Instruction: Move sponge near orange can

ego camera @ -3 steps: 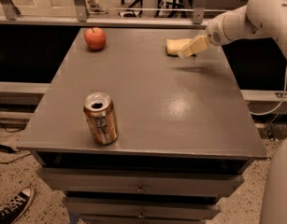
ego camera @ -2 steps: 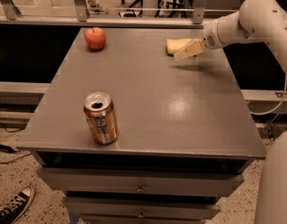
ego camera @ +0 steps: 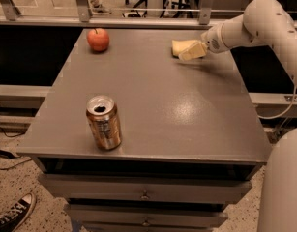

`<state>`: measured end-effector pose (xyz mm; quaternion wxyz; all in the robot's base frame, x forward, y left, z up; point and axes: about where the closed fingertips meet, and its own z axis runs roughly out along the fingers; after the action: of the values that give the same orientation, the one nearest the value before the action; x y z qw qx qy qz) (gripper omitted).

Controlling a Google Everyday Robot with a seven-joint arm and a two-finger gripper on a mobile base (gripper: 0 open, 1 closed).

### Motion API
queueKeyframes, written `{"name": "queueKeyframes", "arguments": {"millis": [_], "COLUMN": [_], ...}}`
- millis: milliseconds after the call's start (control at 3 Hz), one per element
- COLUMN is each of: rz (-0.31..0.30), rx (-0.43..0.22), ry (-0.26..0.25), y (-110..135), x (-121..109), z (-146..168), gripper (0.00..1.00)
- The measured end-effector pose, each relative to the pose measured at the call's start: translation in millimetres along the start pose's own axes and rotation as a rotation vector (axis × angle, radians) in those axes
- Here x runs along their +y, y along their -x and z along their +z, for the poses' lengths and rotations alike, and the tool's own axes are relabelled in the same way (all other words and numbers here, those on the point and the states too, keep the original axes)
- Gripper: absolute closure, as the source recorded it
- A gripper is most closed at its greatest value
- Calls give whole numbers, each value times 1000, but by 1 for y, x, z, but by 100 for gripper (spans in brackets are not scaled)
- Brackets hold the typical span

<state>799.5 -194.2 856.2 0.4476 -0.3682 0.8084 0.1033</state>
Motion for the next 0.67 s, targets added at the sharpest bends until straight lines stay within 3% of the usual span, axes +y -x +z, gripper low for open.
{"name": "queueKeyframes", "arguments": {"millis": [667], "rz": [15], "rx": [-6], "ry": [12], "y": [-1], "x": [2], "z": [0], "gripper": [70]}}
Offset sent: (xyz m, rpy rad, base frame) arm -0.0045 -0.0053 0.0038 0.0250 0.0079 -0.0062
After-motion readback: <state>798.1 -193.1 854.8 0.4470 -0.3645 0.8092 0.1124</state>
